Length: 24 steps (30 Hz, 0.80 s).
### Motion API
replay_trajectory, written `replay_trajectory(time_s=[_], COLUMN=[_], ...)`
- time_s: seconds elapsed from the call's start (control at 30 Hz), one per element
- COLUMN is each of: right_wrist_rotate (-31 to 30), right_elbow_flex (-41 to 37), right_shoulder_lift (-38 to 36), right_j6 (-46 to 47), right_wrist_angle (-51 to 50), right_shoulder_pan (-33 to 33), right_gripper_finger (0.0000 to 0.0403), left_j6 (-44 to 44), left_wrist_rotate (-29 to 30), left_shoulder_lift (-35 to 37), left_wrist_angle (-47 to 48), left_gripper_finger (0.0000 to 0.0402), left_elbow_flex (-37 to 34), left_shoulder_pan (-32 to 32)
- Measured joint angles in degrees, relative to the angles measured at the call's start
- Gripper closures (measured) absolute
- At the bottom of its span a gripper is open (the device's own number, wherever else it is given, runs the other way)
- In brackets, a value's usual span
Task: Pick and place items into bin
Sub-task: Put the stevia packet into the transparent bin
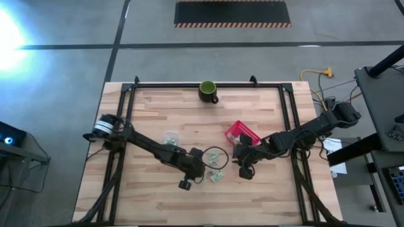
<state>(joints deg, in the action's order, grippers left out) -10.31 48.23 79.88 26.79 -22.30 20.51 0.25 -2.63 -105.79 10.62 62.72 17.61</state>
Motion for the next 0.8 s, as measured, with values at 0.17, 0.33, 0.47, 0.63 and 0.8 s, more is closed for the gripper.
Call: replay_trajectory(time_s=[0.17,0.33,0.47,0.63,0.8], right_wrist_rotate=[-0.1,-0.2,-0.3,-2.0,-3.4], right_elbow_flex=[0.0,0.0,-0.1,-0.2,-0.2], right_shoulder_lift=[0.0,0.0,0.0,0.0,0.0], right_j6=[-0.2,-0.5,-0.6,-0.9,-0.9], right_wrist_angle=[0.1,0.2,0.3,0.4,1.3], right_shoulder_pan=[0.0,0.0,0.0,0.0,0.0], right_gripper_finger=[0.0324,0.0325,0.0326,0.0322,0.0322], left_j6=[-3.1,-4.4,-4.4,-4.4,-7.4], left_wrist_rotate=[0.7,3.5,7.7,15.7,22.9], left_shoulder_lift=[3.1,7.1,11.1,16.6,21.3], left_wrist_angle=[2.1,7.1,12.9,21.6,33.2], left_gripper_finger=[0.0364,0.0364,0.0364,0.0364,0.0364], left_elbow_flex=[0.0,0.0,-0.1,-0.1,-0.3], left_shoulder_pan=[0.0,0.0,0.0,-0.1,-0.7])
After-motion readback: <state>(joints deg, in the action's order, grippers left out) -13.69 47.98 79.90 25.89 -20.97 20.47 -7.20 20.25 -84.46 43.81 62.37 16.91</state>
